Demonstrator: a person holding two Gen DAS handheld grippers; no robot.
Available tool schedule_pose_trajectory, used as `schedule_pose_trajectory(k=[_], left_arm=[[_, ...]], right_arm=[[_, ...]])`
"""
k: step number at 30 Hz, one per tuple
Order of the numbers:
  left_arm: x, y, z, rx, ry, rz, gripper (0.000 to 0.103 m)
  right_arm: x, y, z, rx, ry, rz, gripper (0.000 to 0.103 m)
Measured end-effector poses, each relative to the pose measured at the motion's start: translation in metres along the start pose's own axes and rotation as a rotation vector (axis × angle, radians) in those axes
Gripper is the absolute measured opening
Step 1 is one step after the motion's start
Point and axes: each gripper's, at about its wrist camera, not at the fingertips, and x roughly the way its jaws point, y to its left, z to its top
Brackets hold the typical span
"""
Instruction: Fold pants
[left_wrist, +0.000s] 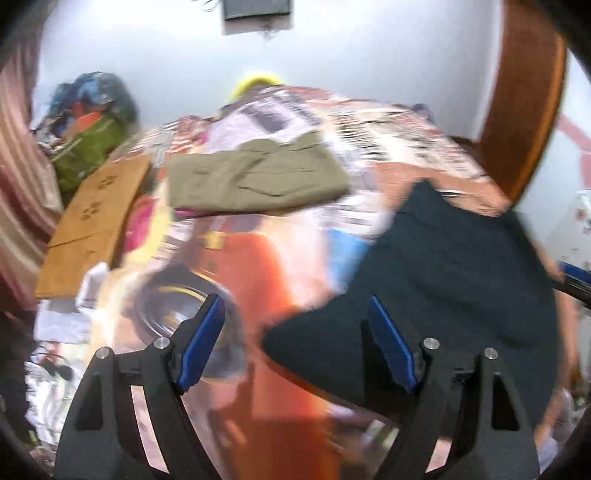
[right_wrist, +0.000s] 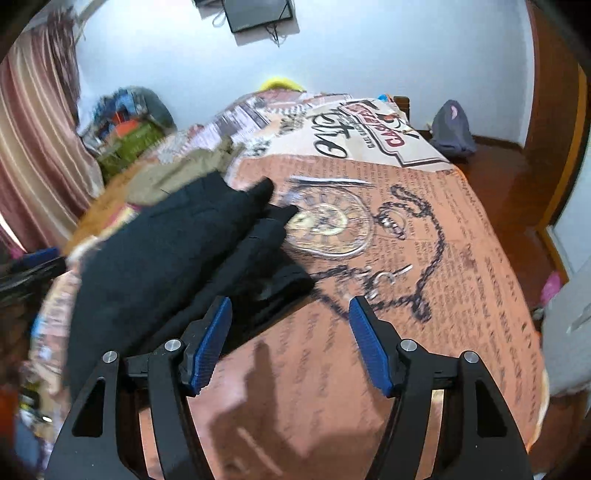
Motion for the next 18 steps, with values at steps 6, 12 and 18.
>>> schedule_pose_trajectory(k=[6, 12, 18], left_arm=[[0.067, 0.036, 0.002, -0.017, 0.091, 0.056, 0.079], [0.069, 0.027, -0.027, 0.02, 0.119, -0.06, 0.068], [0.041, 0.01, -0.047, 0.077, 0.084, -0.092, 0.06]], right_arm=[[-0.021, 0.051, -0.012, -0.111, -0.025, 0.025, 0.063], [-0.009, 0.078, -0.025, -0.12, 0.043, 0.113, 0.063], [0.021, 0.073, -0.033, -0.197, 0.117, 0.085, 0.065]])
